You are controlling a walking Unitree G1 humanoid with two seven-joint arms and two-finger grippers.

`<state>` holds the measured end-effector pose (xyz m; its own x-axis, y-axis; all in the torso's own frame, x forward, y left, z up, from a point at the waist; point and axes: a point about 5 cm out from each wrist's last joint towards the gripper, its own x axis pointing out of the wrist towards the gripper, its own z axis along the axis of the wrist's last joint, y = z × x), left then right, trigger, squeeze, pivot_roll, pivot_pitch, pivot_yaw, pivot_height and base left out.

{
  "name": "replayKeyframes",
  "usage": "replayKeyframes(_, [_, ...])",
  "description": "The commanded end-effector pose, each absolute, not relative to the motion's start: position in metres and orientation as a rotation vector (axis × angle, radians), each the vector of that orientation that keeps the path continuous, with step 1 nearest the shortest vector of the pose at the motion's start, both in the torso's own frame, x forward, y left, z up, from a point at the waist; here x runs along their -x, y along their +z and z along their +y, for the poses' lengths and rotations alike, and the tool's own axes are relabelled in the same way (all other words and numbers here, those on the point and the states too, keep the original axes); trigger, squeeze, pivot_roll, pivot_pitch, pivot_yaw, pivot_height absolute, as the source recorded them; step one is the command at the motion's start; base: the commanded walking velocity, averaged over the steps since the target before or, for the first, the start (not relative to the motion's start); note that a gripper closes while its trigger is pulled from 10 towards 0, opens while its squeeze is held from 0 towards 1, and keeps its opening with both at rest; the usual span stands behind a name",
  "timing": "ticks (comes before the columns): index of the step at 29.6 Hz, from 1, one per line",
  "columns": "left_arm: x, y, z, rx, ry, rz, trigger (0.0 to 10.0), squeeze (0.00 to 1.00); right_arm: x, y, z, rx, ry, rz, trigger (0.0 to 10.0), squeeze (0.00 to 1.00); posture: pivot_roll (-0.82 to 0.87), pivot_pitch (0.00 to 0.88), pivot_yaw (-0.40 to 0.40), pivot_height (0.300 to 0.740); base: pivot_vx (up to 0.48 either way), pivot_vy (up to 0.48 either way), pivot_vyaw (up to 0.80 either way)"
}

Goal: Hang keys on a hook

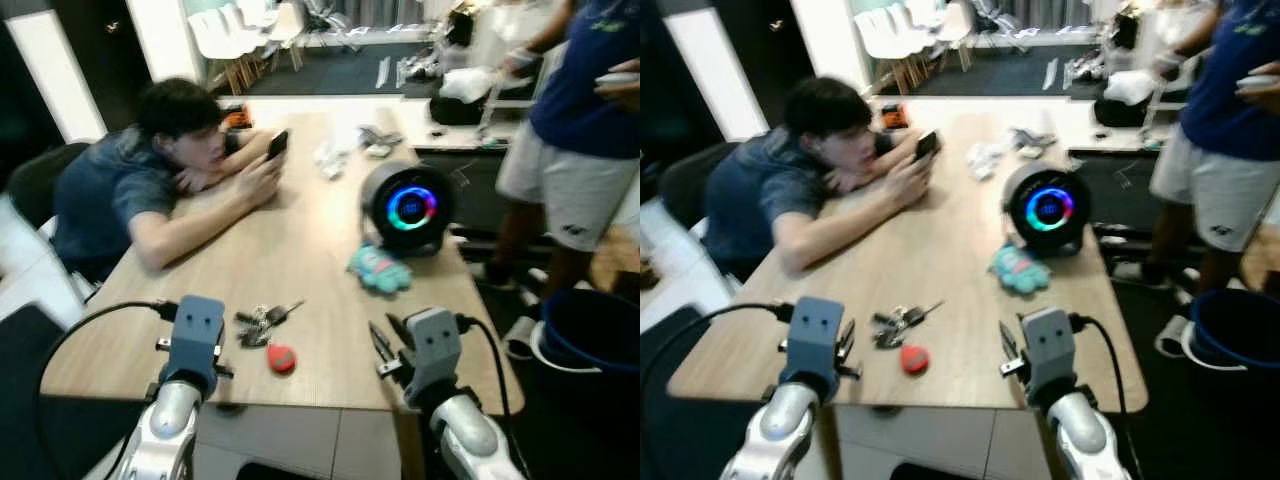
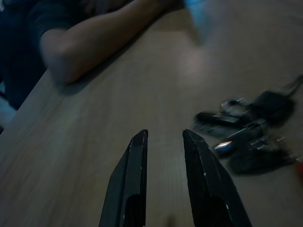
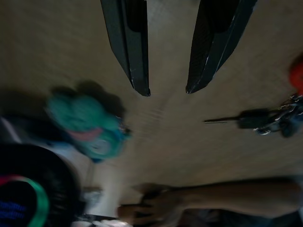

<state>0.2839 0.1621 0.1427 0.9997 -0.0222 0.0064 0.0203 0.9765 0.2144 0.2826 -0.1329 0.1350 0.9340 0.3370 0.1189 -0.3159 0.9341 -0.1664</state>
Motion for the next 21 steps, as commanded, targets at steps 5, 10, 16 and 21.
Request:
replayKeyframes(5, [-0.282,0.146,0.16,-0.203,-0.114,0.021,10.0,0.0,-0.281,0.135,-0.132,0.143,0.334,-0.146,10.0,0.0,0.0,0.135,0.053,0.74,0.0,0.0,0.48])
replayKeyframes(10, [-0.279,0.159,0.149,-0.193,-0.222,0.007,10.0,0.0,-0.281,0.136,-0.132,0.137,0.336,-0.15,10.0,0.0,0.0,0.135,0.054,0.74,0.0,0.0,0.0])
replayKeyframes(16, [-0.275,0.169,0.123,-0.22,-0.36,0.043,10.0,0.0,-0.282,0.137,-0.134,0.133,0.335,-0.143,10.0,0.0,0.01,0.143,0.06,0.74,0.0,0.0,0.0])
replayKeyframes(21, [-0.284,0.173,0.111,-0.186,-0.297,0.098,10.0,0.0,-0.285,0.137,-0.141,0.117,0.306,-0.12,10.0,0.0,0.0,0.157,0.068,0.74,0.0,0.0,0.0])
